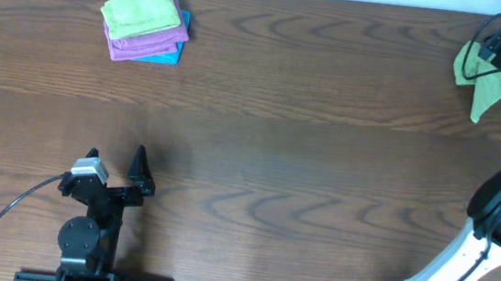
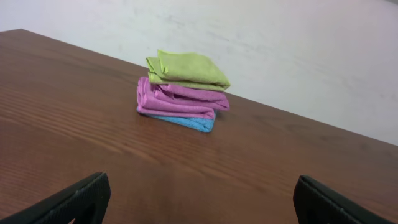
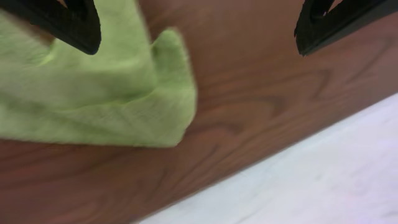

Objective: Fold the cloth
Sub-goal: 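Reach the right gripper forward to the crumpled green cloth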

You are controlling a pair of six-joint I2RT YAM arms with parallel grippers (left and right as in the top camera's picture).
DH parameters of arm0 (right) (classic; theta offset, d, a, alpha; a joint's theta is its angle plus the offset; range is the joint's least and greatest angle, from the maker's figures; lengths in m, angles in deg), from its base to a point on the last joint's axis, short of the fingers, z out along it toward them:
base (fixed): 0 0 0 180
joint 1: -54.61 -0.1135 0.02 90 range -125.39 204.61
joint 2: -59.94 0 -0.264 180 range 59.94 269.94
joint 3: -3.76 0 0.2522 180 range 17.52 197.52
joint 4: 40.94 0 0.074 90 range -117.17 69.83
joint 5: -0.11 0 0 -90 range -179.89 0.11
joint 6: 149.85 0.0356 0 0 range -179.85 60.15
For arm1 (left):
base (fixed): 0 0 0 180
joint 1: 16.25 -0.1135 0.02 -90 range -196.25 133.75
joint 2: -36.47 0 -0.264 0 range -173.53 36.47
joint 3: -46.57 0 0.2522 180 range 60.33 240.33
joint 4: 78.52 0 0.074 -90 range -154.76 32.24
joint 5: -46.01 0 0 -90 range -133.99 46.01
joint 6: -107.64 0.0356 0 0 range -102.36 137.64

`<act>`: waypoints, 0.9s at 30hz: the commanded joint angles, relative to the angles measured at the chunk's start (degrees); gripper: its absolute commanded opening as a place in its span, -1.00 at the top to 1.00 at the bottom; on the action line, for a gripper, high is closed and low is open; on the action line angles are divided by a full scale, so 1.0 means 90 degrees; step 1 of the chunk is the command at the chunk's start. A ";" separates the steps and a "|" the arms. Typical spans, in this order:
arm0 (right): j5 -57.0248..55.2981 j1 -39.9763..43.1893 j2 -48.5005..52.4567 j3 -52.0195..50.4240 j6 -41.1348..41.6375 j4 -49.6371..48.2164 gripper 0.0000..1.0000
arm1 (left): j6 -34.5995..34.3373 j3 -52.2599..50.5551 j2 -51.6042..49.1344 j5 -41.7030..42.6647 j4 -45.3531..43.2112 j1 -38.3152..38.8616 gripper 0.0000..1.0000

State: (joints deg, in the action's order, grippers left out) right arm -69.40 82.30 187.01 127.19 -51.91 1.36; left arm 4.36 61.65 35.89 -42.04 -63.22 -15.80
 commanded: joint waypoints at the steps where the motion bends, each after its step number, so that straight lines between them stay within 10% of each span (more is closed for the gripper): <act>1: 0.0491 0.0029 0.0007 0.0131 0.0143 0.0126 -0.99 | 0.0066 -0.0117 0.0041 -0.0114 0.0313 0.0015 -0.90; 19: 0.0364 0.0058 0.0007 0.0129 -0.0073 0.1569 -0.98 | 0.0066 -0.0117 0.0041 -0.0114 0.0313 0.0015 -0.91; 24: -0.0891 0.0012 0.0007 0.0129 -0.0486 0.2654 -0.36 | 0.0066 -0.0117 0.0041 -0.0114 0.0313 0.0015 -0.90; 27: -0.1651 -0.0036 -0.0012 0.0129 -0.0486 0.3050 -0.39 | 0.0066 -0.0117 0.0041 -0.0114 0.0313 0.0015 -0.91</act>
State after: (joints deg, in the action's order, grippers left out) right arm -75.43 82.43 187.01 127.37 -54.73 27.35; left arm 4.36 61.65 35.89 -42.04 -63.22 -15.80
